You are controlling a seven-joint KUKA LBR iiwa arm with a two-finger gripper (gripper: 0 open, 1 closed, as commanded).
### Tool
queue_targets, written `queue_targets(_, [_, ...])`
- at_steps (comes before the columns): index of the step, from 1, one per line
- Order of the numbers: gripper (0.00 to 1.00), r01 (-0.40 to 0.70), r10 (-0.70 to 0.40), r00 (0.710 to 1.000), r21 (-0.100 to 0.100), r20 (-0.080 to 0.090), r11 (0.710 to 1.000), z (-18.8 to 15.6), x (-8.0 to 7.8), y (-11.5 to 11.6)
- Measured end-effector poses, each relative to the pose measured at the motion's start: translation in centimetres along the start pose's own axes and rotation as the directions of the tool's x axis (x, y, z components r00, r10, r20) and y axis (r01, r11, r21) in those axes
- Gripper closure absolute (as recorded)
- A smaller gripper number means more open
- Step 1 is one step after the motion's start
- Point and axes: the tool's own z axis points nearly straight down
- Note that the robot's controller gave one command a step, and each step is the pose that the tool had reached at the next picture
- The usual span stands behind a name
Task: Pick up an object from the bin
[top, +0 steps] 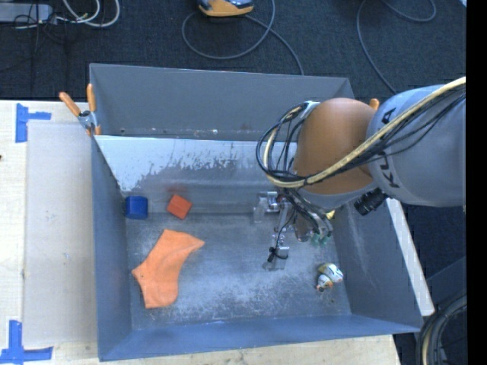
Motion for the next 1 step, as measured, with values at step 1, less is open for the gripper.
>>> queue_targets(1, [0.00,-0.001,0.001,1.000,0.000,0.007,1.000,-0.45,-0.17,-0.01])
